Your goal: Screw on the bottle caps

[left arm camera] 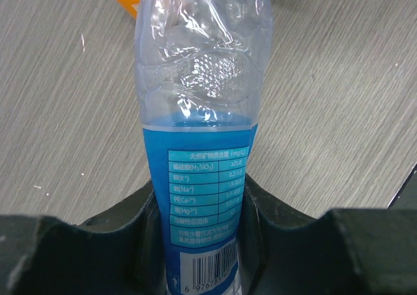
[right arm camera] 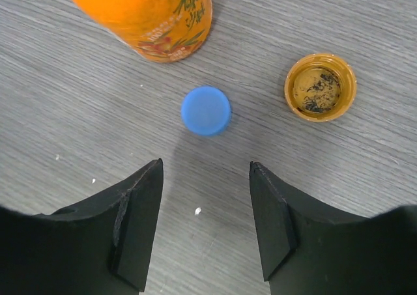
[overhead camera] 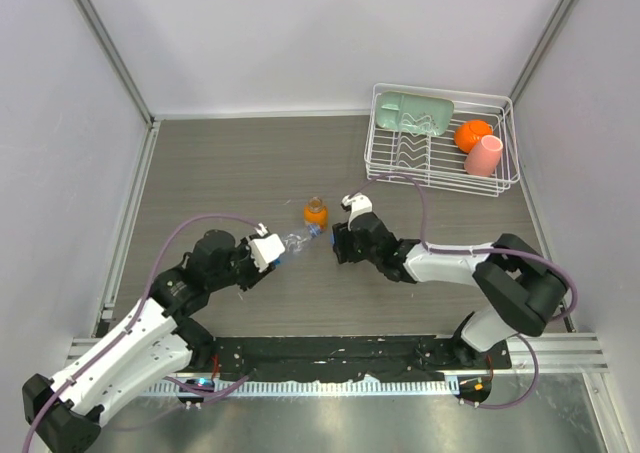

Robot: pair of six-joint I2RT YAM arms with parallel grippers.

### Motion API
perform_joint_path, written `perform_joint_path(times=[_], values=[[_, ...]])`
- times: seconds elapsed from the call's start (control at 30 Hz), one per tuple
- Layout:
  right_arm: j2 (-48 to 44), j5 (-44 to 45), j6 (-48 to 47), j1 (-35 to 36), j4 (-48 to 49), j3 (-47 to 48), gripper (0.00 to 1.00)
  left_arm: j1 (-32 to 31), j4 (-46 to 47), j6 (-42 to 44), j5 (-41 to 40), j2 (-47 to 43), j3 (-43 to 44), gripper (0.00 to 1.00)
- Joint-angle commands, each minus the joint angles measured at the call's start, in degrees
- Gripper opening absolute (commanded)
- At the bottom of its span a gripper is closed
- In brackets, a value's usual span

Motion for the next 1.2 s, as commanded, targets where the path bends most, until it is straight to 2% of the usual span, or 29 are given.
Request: perform_joint_path(times=[0.0, 0.5, 0.77, 1.0, 1.1, 1.17], values=[[3.3, 4.1, -1.9, 1.1, 7.7, 0.0, 0.61, 0.8, 1.4, -4.7, 2.0, 1.0, 4.4, 0.0], [14.0, 9.9, -3.4, 2.1, 15.6, 1.3, 0.57, 3.3, 1.0, -8.7, 4.3, 2.0, 6.8, 0.0], [14.0, 10.4, -3.4, 2.5, 15.5, 0.8, 0.41, 3.6, 1.0, -8.8, 4.0, 1.7, 6.4, 0.0], [11.1, 10.9, -3.9, 3.6, 12.0, 1.0, 0.3, 4.0, 1.2, -9.0, 4.0, 1.4, 6.5, 0.0], [4.4, 10.3, -3.5, 3.9, 6.1, 2.5, 0.28, 4.2, 1.5, -9.9, 4.2, 1.0, 6.7, 0.0], [-3.9, 8.3, -3.4, 3.9, -0.2, 4.4, 0.27, 4.3, 2.3, -11.2, 4.9, 0.8, 7.0, 0.0]])
